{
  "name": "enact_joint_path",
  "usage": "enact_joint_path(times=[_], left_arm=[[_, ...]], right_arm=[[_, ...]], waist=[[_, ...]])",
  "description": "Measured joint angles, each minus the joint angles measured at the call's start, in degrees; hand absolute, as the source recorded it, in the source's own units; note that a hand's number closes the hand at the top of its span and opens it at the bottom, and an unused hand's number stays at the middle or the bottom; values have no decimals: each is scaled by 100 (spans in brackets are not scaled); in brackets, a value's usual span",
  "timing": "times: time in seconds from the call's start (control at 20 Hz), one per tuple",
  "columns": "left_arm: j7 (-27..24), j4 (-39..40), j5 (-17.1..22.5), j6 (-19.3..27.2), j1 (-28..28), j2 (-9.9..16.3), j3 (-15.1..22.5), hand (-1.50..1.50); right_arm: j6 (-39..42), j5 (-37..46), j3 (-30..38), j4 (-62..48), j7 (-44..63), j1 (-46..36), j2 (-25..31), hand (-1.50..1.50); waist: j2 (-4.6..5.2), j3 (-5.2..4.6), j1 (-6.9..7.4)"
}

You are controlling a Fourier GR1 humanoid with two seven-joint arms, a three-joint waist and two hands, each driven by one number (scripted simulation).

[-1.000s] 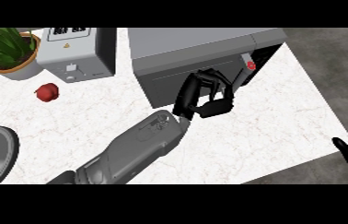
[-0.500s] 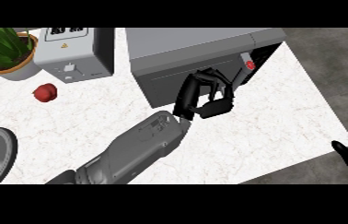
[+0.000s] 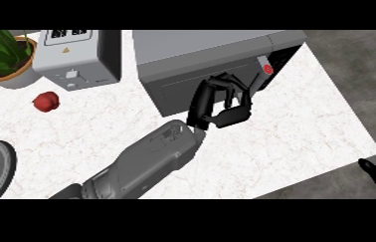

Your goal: Pick up the milk, place it into the microwave and close the microwave

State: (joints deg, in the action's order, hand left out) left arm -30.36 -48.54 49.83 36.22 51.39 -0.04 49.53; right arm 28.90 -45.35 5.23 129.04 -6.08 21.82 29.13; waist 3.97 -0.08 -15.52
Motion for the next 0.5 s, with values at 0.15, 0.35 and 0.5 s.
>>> enact_joint_path(times=[0.15,0.35,0.5], left_arm=[[-123,0,58,58,1,0,14,150],[-247,25,149,111,1,1,28,150],[-319,41,214,161,5,0,38,150]], right_arm=[[3,-37,6,6,24,-25,30,-150],[23,-82,13,49,65,-29,82,-150],[22,-140,3,87,88,-27,98,-150]], waist=[[19,2,-21],[19,2,-54],[18,4,-78]])
